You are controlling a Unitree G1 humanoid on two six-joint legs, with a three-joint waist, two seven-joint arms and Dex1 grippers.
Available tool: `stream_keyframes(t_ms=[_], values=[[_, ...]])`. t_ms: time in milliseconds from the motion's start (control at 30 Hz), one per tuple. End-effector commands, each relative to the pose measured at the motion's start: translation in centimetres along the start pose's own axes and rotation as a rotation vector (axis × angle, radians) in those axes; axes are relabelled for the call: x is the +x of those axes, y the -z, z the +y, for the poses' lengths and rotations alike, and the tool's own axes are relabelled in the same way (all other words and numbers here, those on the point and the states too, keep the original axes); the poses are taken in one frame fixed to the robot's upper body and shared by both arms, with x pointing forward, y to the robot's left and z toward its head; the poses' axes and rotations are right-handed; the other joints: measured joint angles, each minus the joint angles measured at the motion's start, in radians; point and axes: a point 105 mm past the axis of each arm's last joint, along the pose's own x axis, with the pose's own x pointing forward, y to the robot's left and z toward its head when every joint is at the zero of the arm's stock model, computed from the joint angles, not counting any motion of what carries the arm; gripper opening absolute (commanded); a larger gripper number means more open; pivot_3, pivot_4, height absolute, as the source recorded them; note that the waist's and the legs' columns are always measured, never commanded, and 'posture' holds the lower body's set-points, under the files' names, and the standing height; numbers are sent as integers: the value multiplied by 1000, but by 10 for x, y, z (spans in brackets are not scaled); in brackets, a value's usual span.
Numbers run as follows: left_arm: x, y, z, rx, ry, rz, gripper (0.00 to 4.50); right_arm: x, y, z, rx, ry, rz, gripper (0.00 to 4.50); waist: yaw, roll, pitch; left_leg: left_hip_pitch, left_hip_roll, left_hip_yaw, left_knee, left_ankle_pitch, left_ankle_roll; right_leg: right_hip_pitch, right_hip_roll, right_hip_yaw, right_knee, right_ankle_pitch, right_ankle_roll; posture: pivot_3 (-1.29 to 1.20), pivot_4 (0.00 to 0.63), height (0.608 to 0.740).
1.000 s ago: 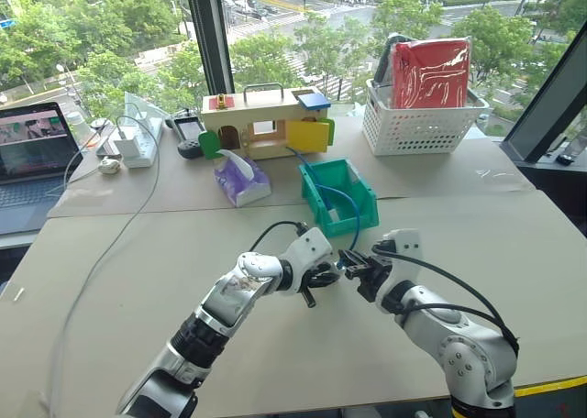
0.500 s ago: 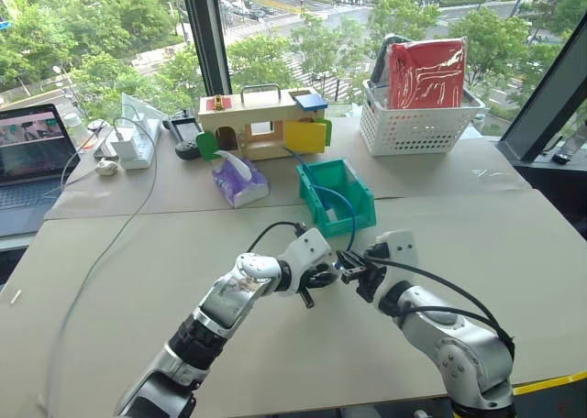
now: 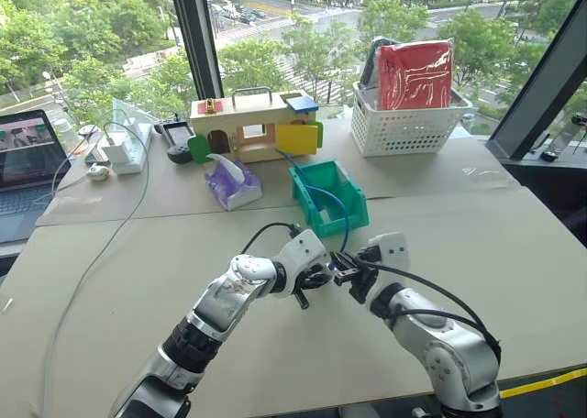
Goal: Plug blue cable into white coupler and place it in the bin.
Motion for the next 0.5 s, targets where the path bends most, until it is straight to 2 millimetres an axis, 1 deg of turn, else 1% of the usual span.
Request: stream_keyframes(t_ms=[33,100,167,200,367,500], values=[[-3,1,-6,6,22,10,606,7,61,6,82,-16,225,51,-4,0,-1,4,0,0,-1,-2,0,2,1,0,0,0,0,0,150,740],[-6,2,-6,5,18,16,606,8,65,7,99,-16,235,51,-8,0,-1,10,3,-1,-1,-5,0,7,5,1,-2,0,0,0,150,740],[-7,3,-5,4,15,20,606,9,68,7,98,-16,243,51,-10,0,-2,19,7,-1,-1,-10,-2,14,10,2,-4,0,-1,0,150,740],[-8,3,-5,3,14,21,606,9,68,7,96,-17,245,51,-13,0,-2,20,10,-1,-1,-12,-2,15,13,2,-4,-1,-1,0,150,740],[-8,3,-5,2,11,24,606,8,77,9,90,-28,290,51,-16,0,-8,21,13,-1,-1,-14,-4,14,16,2,-3,-1,-2,0,150,740],[-8,3,-6,-1,11,23,606,7,80,19,229,-83,299,51,-19,0,-13,21,15,-1,-1,-15,-6,14,18,2,-4,-1,-2,0,150,740]])
